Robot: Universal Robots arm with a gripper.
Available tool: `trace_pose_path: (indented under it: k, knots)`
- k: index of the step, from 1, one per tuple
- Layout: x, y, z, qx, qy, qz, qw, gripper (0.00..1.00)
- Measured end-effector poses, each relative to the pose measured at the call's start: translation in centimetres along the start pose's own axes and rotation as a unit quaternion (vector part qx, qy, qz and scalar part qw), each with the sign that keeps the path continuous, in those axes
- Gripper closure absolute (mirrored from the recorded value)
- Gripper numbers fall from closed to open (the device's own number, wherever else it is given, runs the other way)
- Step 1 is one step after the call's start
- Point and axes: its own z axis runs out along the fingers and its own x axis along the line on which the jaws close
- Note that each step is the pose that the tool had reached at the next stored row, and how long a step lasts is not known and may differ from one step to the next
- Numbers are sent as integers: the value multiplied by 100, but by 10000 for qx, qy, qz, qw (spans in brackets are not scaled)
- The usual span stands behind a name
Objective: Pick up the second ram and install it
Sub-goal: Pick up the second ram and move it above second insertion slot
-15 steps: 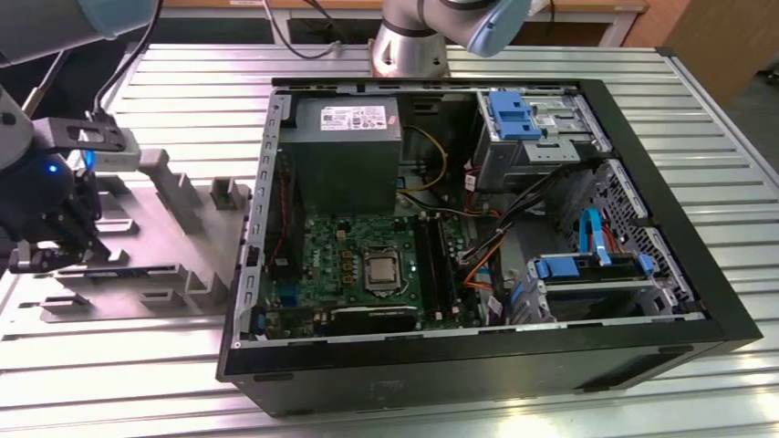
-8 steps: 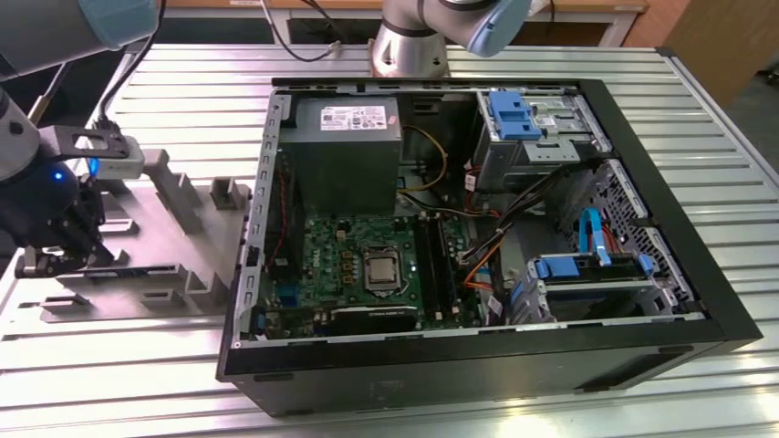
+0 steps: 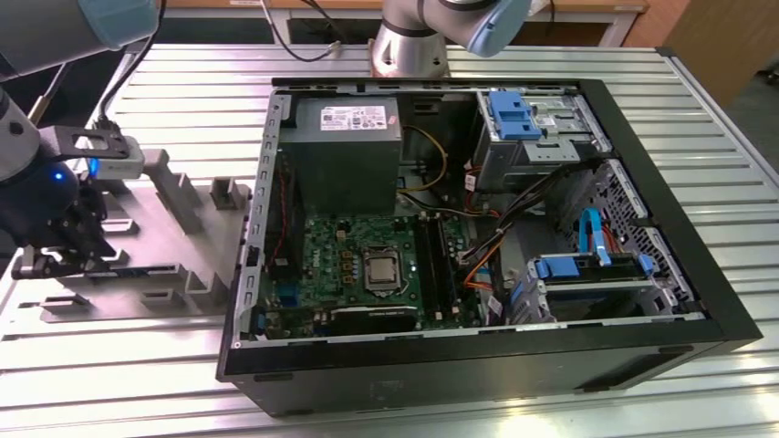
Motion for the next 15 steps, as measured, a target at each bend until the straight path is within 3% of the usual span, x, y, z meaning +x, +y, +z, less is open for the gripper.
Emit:
trace_pose_path:
  k: [1, 15]
  knots:
    - [0, 0, 2, 0, 0, 0, 10000, 70]
    - [6, 33, 203, 6, 15, -363, 9993, 70]
